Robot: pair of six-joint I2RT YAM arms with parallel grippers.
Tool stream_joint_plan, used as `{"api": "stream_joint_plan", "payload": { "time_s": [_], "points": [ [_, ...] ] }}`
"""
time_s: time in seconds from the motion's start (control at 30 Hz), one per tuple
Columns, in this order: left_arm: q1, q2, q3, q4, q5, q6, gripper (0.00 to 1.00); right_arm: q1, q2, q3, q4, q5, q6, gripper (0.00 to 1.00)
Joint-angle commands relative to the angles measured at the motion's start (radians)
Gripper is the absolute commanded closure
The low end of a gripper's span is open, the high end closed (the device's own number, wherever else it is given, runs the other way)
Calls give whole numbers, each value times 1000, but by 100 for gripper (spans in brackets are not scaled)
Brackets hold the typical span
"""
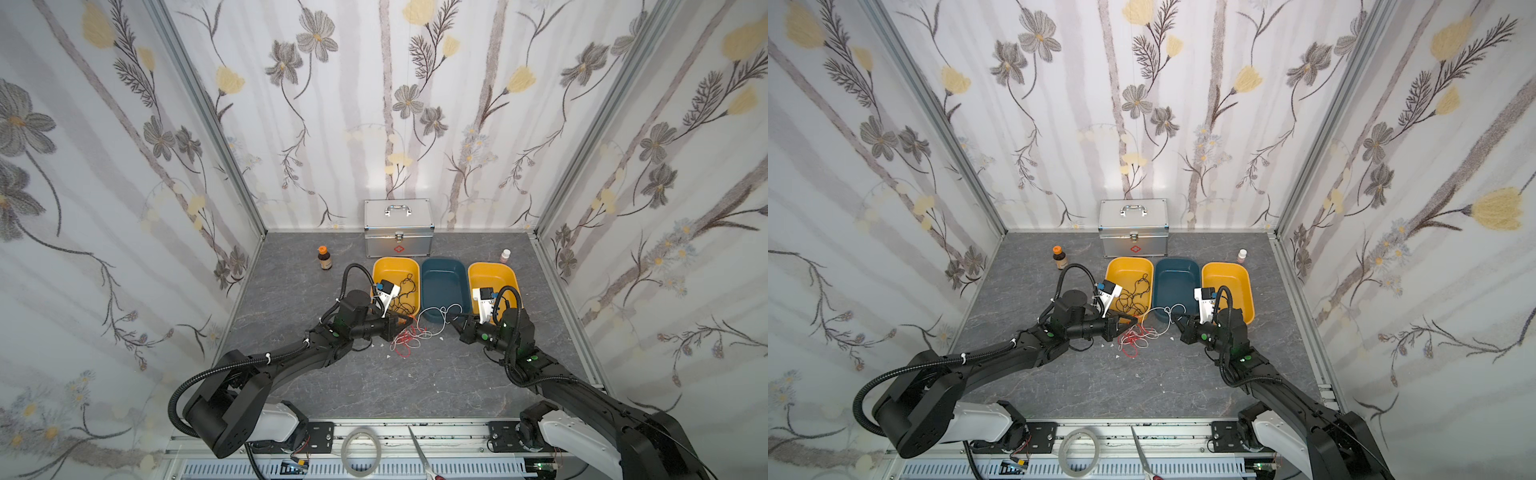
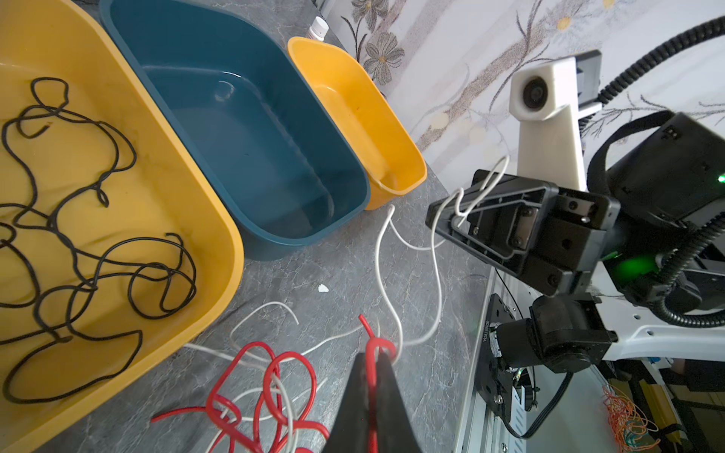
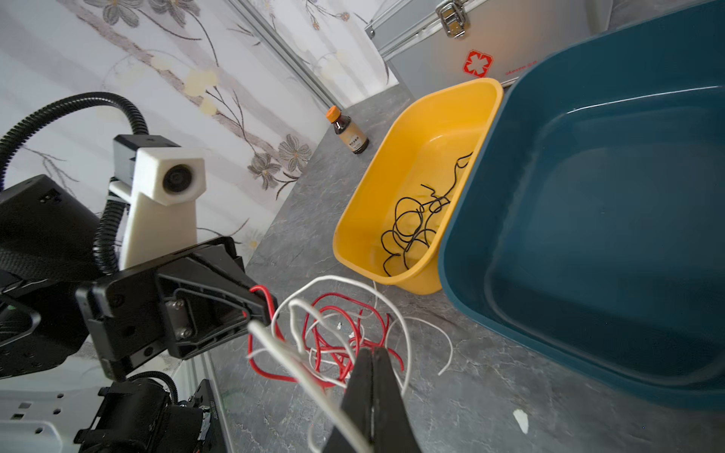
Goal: Untangle the cables
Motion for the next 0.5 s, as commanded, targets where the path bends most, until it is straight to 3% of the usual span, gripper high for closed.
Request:
{"api": "stream_joint_plan", "payload": {
  "time_s": [0.0, 0.2, 0.47],
  "points": [
    [0, -12, -3, -72, 17, 47, 100, -2, -2, 18, 15, 0, 9, 100],
    [-27, 4, 7, -133, -17, 82, 100, 2, 15, 51, 125, -149, 49, 100],
    [-30, 70, 36, -172, -137, 62, 100, 4, -51, 67, 145, -225, 80, 100]
  ]
}}
